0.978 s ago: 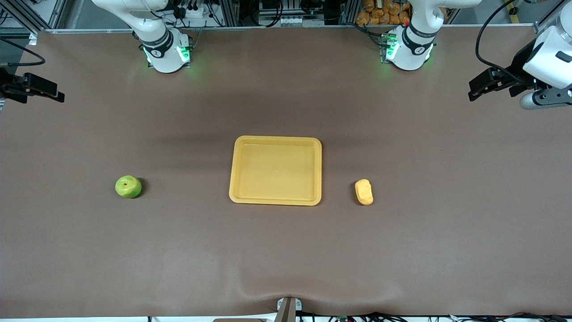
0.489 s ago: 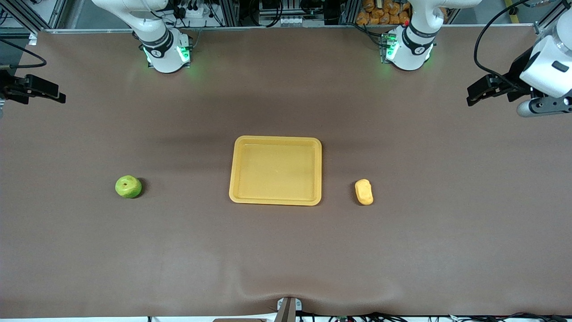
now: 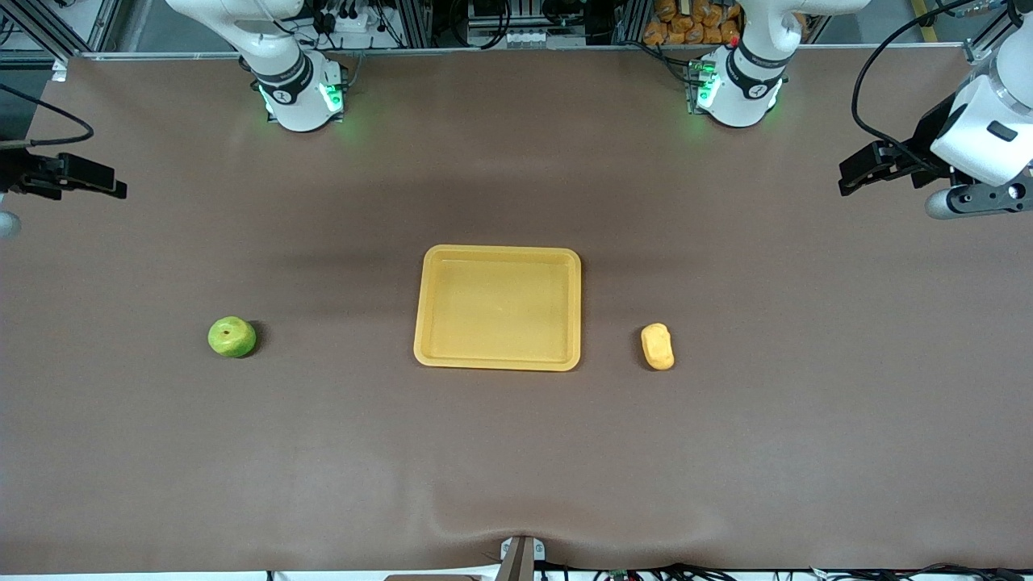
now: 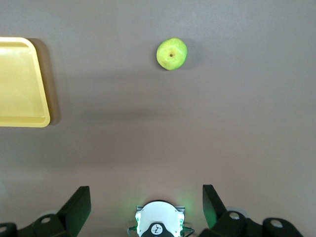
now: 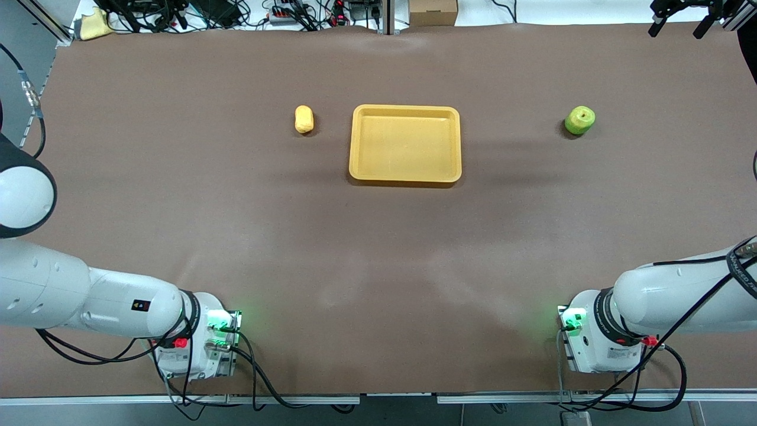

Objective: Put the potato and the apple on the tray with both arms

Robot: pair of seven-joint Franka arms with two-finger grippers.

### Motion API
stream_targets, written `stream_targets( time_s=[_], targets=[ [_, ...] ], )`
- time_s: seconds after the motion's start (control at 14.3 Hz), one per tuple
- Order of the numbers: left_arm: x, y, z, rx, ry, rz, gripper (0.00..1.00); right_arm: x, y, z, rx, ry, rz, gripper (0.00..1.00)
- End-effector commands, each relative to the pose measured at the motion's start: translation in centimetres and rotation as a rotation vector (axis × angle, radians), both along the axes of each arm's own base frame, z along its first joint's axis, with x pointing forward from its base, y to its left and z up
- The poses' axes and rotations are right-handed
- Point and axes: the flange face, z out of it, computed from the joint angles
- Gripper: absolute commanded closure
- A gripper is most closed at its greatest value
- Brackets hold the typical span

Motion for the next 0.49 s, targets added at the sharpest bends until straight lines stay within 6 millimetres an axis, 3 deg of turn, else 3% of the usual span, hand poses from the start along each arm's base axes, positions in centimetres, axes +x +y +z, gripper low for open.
stream_targets(
  time_s=[0.0,0.21,0.42],
  targets=[
    [-0.9,-0.1,0.5,-0.019,0.006,-0.003,0.00,1.3,-1.4,-2.2,-0.011,0.014,-0.004,0.00],
    [-1.3,0.0,0.5,-0.019,0.010,-0.002,0.00,3.3,-2.0,-5.2,-0.016,0.007,-0.012,0.00],
    [-1.4,0.0,0.5,-0.019,0.010,-0.003,0.00,3.9,-3.0,-9.0,-0.023,-0.026,-0.032,0.00]
  ],
)
